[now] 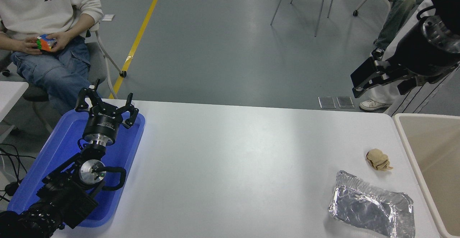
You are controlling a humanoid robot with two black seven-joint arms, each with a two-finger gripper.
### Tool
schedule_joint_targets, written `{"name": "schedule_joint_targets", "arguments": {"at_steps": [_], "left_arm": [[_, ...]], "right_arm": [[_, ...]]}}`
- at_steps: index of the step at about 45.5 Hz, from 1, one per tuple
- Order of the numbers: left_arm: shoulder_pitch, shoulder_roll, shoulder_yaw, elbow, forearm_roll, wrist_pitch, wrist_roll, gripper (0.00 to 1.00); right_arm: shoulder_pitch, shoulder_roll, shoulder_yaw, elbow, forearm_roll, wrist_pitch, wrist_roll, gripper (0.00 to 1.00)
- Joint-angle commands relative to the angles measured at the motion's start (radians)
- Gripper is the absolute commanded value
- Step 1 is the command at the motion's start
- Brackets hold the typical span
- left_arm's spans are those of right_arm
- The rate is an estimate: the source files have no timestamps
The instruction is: Pick up foil plate and place in dustbin
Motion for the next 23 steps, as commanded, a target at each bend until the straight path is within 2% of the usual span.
{"name": "schedule_joint_targets", "arguments": {"at_steps": [1,23], "left_arm": [[0.001,-0.001,0.0,0.0,0.0,-0.001,0.0,1.0],[0.001,-0.001,0.0,0.001,0.0,0.001,0.0,1.0]], "right_arm": [[-0.011,0.007,0.0,0.0,0.0,0.0,0.0,1.0],[-0.021,0.001,-0.024,0.0,0.0,0.0,0.001,1.0]]}}
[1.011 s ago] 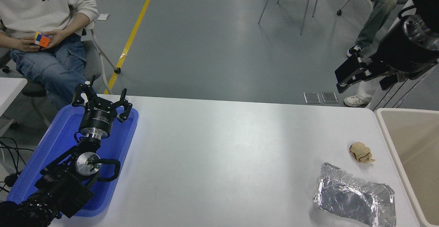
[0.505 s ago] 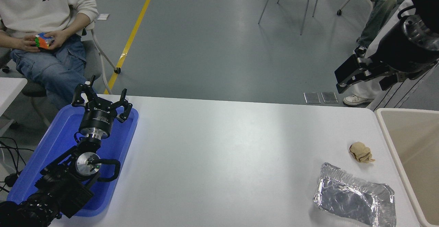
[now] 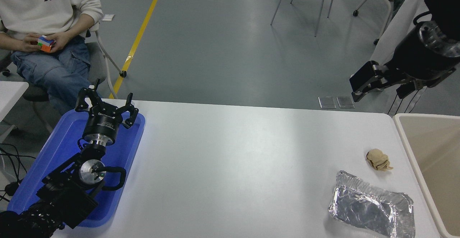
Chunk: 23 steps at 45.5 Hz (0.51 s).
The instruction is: Pick up foil plate and place in dustbin
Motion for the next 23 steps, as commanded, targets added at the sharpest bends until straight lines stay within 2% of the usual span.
{"name": "schedule_joint_targets", "arguments": {"at_steps": [1,23], "left_arm": [[0.0,0.001,-0.001,0.001,0.0,0.001,0.0,1.0],[0.0,0.001,0.0,0.001,0.0,0.001,0.0,1.0]], "right_arm": [[-0.008,-0.003,-0.018,0.0,0.002,0.0,0.001,1.0],[-0.024,-0.076,-0.174,-0.005,0.002,0.0,0.001,1.0]]}}
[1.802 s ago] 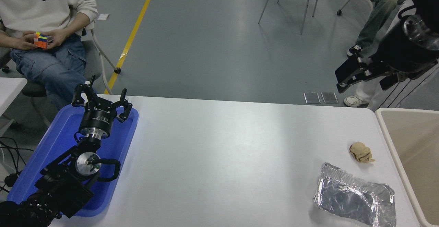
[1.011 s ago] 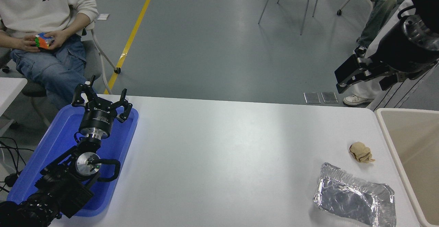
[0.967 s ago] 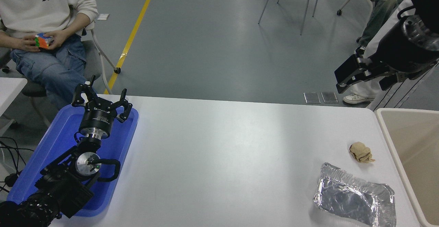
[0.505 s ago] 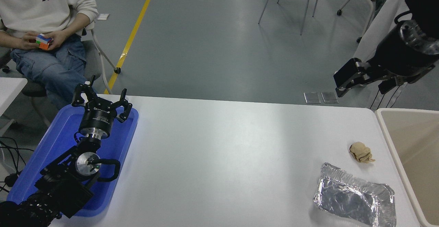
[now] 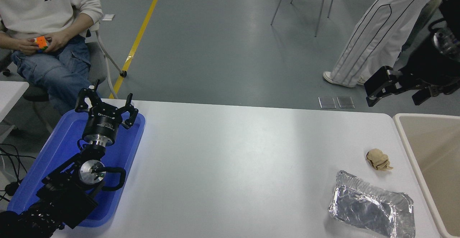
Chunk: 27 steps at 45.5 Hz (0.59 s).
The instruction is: Pick up foil plate and place in dustbin
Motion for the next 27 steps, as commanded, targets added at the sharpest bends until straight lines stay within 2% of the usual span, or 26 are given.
{"name": "schedule_joint_targets", "arguments": {"at_steps": [1,7,16,27], "left_arm": [[0.0,0.001,-0.001,0.0,0.0,0.0,0.0,1.0],[0.0,0.001,-0.001,0.0,0.0,0.0,0.0,1.0],[0.0,0.001,-0.001,0.0,0.0,0.0,0.0,1.0],[0.0,0.001,-0.001,0.0,0.0,0.0,-0.001,1.0]], "right_arm": [[-0.013,-0.041,-0.082,0.001,0.001,0.0,0.0,1.0],[-0.08,-0.124,-0.099,-0.001,-0.007,0.0,-0.001,1.0],[-0.249,-0.142,-0.086,-0.036,-0.064,0.0,-0.003,1.0],[-0.396,-0.21,-0.022,-0.036,-0.072,0.0,-0.003,1.0]]}}
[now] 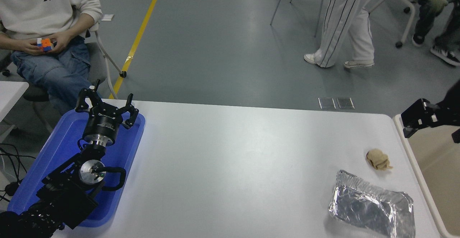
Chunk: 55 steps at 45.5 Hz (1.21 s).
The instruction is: Pick up foil plate and place in dustbin
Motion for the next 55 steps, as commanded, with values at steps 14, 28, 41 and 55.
{"name": "schedule_joint_targets", "arguments": {"at_steps": [14,28,41,55], "left_arm": [[0.0,0.0,0.0,0.0,0.0,0.0,0.0,1.0],[0.0,0.0,0.0,0.0,0.0,0.0,-0.001,1.0],[0.0,-0.001,0.0,0.0,0.0,0.0,0.0,1.0],[0.0,0.0,0.0,0.0,0.0,0.0,-0.001,1.0]], "right_arm": [[-0.342,-0.122,0.099,-0.014,-0.013,-0.109,0.0,1.0],[-0.521,-0.183,0.206,-0.036,-0.069,-0.397,0.001,1.0],[-0.747,-0.189,0.333,-0.172,-0.058,-0.455,0.001,1.0],[-0.831,-0.188,0.387,-0.224,-0.056,-0.46,0.001,1.0]]}}
